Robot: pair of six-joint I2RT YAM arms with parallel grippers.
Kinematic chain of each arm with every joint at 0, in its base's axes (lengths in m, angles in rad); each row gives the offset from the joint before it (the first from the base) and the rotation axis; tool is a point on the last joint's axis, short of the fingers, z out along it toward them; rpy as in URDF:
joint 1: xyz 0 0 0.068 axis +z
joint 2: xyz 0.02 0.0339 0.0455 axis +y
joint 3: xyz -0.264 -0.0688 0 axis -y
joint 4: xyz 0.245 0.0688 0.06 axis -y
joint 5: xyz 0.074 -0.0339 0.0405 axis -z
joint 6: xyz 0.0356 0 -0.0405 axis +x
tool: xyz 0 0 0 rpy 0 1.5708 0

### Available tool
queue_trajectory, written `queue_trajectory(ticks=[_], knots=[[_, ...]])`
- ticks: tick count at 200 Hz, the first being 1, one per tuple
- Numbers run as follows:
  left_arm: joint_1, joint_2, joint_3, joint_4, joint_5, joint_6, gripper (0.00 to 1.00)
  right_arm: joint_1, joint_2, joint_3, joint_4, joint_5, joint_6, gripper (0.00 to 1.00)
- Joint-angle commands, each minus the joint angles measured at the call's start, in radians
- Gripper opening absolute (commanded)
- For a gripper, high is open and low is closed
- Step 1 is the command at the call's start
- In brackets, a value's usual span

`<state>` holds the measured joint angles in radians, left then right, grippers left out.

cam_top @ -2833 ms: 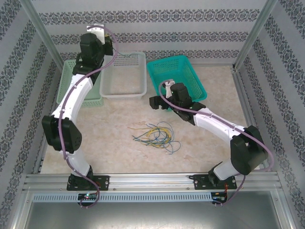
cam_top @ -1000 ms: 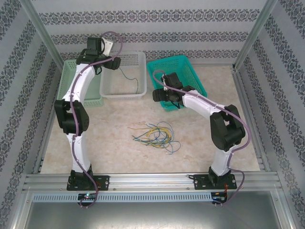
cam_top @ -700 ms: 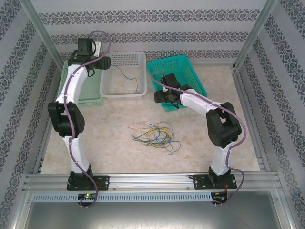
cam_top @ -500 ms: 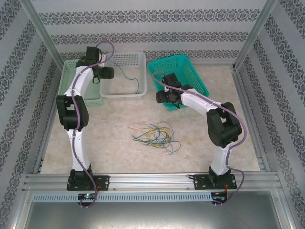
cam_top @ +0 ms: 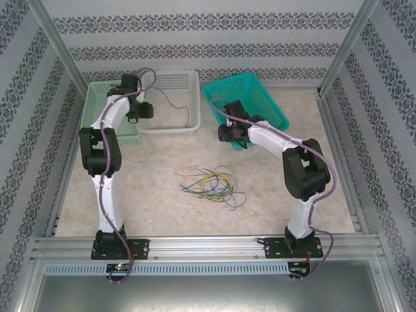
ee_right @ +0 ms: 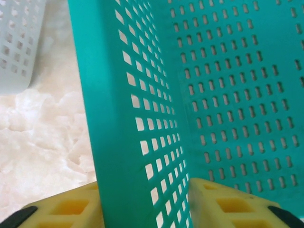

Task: Untangle the cables

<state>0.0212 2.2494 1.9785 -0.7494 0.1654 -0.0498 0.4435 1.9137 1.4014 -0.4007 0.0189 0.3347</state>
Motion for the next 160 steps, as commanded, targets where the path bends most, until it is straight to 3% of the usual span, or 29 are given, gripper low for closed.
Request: queue_trajectory(ticks=[1, 40, 127, 150, 160], knots=[[-0.02, -0.001, -0.031, 0.003, 0.027, -0.012, 0.42, -0.028, -0.036, -0.048, -0.004, 0.031, 0.029, 0.39], [-0.081, -0.049, -0.164, 0.082, 0.031, -0.043, 0.34, -0.044, -0.073, -0.114, 0.016, 0.038, 0.048, 0.32], [-0.268, -0.128, -0.295, 0.149, -0.01, -0.108, 0.33, -0.107, -0.198, -0.252, 0.04, 0.099, 0.116, 0.24], [-0.294, -0.133, -0.326, 0.166, -0.006, -0.133, 0.34, -0.127, -0.194, -0.24, 0.046, 0.08, 0.086, 0.26], [-0.296, -0.137, -0.338, 0.176, -0.017, -0.143, 0.36, -0.121, -0.19, -0.222, 0.043, 0.065, 0.057, 0.36]])
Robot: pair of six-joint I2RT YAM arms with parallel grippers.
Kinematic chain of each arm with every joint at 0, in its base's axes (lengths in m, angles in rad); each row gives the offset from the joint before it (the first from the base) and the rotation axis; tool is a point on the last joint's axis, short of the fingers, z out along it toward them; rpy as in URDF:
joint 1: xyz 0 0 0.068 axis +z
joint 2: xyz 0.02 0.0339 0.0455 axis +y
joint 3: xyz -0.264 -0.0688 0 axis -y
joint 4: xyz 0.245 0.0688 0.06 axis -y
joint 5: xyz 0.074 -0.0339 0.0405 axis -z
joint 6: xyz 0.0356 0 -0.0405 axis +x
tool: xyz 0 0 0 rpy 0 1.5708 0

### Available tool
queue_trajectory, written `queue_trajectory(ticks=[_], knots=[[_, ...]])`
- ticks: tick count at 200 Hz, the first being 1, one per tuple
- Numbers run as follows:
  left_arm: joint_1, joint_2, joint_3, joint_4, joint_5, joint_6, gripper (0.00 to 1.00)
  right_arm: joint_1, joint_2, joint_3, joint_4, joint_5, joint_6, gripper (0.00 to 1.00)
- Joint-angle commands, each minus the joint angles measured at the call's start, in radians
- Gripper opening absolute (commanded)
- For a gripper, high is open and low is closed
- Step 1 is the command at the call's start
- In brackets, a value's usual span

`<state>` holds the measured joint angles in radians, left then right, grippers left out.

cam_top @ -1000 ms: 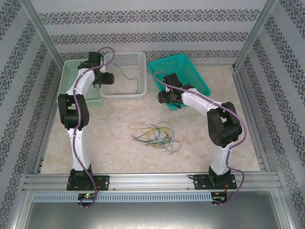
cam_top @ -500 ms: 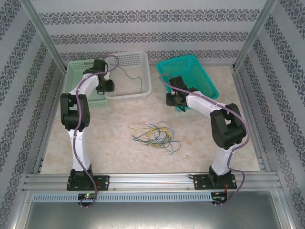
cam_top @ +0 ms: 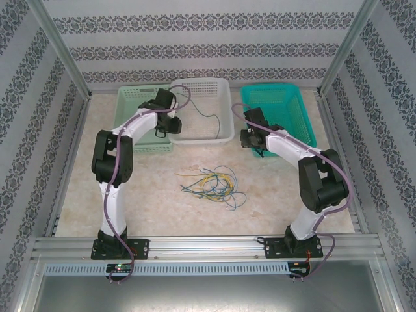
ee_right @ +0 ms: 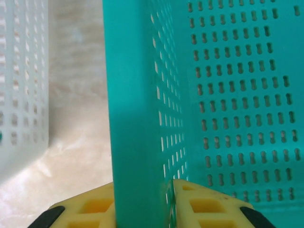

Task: Untangle the cables

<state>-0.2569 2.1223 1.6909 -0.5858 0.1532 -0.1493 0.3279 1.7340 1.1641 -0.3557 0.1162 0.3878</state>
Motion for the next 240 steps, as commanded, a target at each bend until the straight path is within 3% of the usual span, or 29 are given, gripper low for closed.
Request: queue_trajectory(ticks=[1, 12, 21, 35, 44, 48, 59, 87, 129, 152, 185, 213, 240], knots=[[-0.018, -0.01, -0.051, 0.012, -0.008, -0.045, 0.36, -0.004, -0.01, 0.017, -0.003, -0.033, 0.002, 0.38], [-0.017, -0.017, -0.051, 0.008, -0.042, -0.05, 0.41, 0.015, -0.017, 0.035, -0.005, -0.045, -0.049, 0.47], [-0.016, -0.027, -0.045, 0.003, -0.067, -0.053, 0.52, 0.037, -0.031, 0.043, -0.006, -0.03, -0.085, 0.55], [-0.016, -0.049, -0.035, 0.004, -0.082, -0.061, 0.61, 0.06, -0.06, 0.041, 0.001, -0.01, -0.117, 0.67], [-0.016, -0.067, -0.023, 0.007, -0.089, -0.07, 0.73, 0.066, -0.082, 0.034, 0.004, -0.013, -0.123, 0.78], [-0.016, -0.074, -0.017, 0.006, -0.092, -0.077, 0.77, 0.066, -0.094, 0.029, 0.005, -0.011, -0.12, 0.8], [-0.016, -0.096, 0.0, 0.007, -0.092, -0.092, 1.0, 0.068, -0.132, 0.008, 0.009, -0.016, -0.111, 0.83], [-0.025, -0.186, 0.001, 0.041, -0.073, -0.123, 1.0, 0.07, -0.251, -0.071, 0.039, -0.014, -0.091, 0.96], [-0.083, -0.354, -0.096, 0.086, -0.043, -0.143, 1.0, 0.072, -0.355, -0.107, 0.015, -0.058, -0.065, 0.98], [-0.123, -0.449, -0.205, 0.066, -0.052, -0.129, 1.0, 0.077, -0.401, -0.131, -0.006, -0.097, -0.05, 0.94], [-0.199, -0.621, -0.505, 0.1, -0.058, -0.114, 1.0, 0.089, -0.483, -0.21, -0.008, -0.076, -0.05, 0.89], [-0.327, -0.697, -0.695, 0.136, -0.033, -0.14, 0.94, 0.085, -0.531, -0.265, -0.006, -0.094, -0.049, 0.84], [-0.448, -0.682, -0.754, 0.2, -0.035, -0.176, 0.92, 0.076, -0.55, -0.293, 0.0, -0.131, -0.02, 0.76]])
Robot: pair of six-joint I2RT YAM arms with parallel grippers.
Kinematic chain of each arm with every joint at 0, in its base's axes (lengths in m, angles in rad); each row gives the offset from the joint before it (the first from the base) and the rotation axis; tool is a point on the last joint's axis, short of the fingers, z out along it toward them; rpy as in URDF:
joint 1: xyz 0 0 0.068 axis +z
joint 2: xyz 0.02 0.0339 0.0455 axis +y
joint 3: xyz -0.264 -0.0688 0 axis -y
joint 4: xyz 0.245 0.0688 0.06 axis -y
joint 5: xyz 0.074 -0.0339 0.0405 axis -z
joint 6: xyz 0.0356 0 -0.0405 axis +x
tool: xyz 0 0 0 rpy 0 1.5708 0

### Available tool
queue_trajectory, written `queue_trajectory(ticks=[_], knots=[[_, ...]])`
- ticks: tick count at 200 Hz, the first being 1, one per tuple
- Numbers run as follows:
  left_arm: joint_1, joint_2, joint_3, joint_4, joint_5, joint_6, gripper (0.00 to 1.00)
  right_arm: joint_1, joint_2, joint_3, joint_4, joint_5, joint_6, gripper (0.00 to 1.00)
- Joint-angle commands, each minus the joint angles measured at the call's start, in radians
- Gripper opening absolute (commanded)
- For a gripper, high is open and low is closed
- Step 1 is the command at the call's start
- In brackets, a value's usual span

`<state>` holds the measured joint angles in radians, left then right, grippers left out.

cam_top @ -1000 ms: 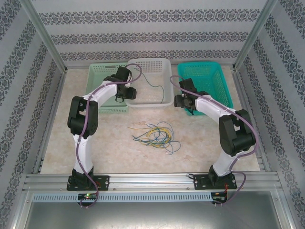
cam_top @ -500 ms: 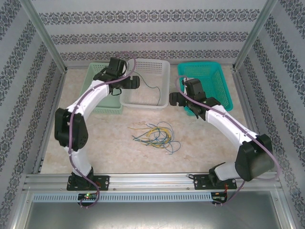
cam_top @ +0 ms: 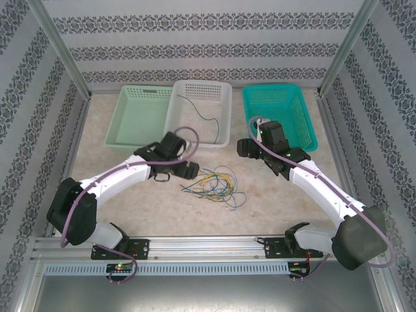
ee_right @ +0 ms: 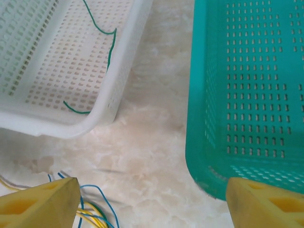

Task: Untangle the cables

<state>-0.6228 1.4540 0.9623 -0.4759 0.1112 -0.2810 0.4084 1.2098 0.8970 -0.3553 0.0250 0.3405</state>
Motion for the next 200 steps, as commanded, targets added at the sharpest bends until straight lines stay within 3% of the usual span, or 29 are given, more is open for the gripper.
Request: queue_trajectory(ticks=[1, 33, 95, 115, 139, 179, 200], knots=[[-0.085, -0.013, -0.026, 0.093, 0.008, -0.044, 0.92, -0.005, -0.026, -0.027, 0.0, -0.042, 0.027, 0.76], [-0.115, 0.027, -0.043, 0.189, 0.066, -0.077, 0.91, -0.005, -0.053, -0.05, 0.005, -0.067, 0.042, 0.71], [-0.155, 0.13, 0.001, 0.191, 0.049, -0.063, 0.83, -0.008, -0.126, -0.109, -0.004, -0.048, 0.053, 0.71], [-0.158, 0.156, 0.008, 0.22, 0.059, -0.067, 0.7, -0.008, -0.137, -0.115, -0.005, -0.051, 0.054, 0.71], [-0.158, 0.183, 0.024, 0.226, 0.046, -0.062, 0.63, -0.008, -0.138, -0.12, -0.011, -0.057, 0.052, 0.7], [-0.158, 0.212, 0.048, 0.232, 0.051, -0.051, 0.23, -0.006, -0.148, -0.125, -0.019, -0.042, 0.047, 0.68], [-0.158, 0.182, 0.052, 0.228, 0.033, -0.044, 0.1, 0.006, -0.154, -0.128, -0.015, -0.055, 0.028, 0.66]])
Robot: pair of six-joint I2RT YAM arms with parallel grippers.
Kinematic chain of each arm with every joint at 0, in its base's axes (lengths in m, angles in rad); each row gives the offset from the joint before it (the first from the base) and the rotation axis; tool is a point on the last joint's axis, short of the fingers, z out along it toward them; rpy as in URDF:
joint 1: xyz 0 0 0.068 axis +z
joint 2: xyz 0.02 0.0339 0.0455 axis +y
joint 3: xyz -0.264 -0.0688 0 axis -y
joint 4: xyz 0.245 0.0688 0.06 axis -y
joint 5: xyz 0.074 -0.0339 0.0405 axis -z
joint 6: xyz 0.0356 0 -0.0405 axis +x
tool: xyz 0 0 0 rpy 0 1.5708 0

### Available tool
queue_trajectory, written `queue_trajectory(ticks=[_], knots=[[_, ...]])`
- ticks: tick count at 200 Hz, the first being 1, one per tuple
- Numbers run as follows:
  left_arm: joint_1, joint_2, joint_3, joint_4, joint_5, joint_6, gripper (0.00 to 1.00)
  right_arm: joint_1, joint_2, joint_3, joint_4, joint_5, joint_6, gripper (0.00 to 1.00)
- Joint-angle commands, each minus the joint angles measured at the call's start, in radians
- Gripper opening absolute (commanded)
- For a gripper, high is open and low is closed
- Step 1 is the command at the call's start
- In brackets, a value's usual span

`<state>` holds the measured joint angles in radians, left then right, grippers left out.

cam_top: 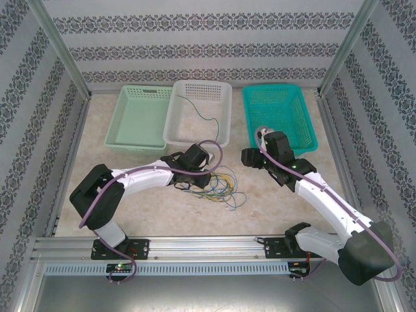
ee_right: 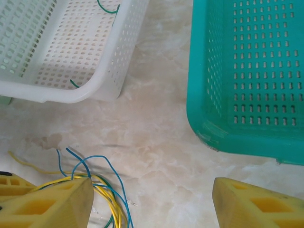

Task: Untangle the cables

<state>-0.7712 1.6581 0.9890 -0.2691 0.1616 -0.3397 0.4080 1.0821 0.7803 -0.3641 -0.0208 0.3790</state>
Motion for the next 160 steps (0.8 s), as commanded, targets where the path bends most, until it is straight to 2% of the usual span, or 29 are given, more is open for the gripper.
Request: queue_trajectory(ticks=[1, 41, 81, 124, 160], knots=[[-0.01, -0.024, 0.025, 0.021, -0.017, 0.015, 0.1, 0.008, -0.027, -0.013, -0.004, -0.009, -0.013, 0.66], [-0.01, -0.098, 0.057, -0.047, -0.048, 0.046, 0.04, 0.132, 0.015, -0.063, 0.076, -0.051, -0.021, 0.66], [-0.01, -0.172, 0.066, -0.066, -0.077, 0.064, 0.0, 0.236, 0.158, -0.066, 0.13, -0.062, -0.001, 0.67], [-0.01, -0.214, 0.101, -0.099, -0.102, 0.106, 0.0, 0.274, 0.281, -0.077, 0.225, -0.075, 0.047, 0.65], [-0.008, -0.247, 0.129, -0.117, -0.151, 0.118, 0.0, 0.277, 0.314, -0.078, 0.205, -0.037, 0.046, 0.56]])
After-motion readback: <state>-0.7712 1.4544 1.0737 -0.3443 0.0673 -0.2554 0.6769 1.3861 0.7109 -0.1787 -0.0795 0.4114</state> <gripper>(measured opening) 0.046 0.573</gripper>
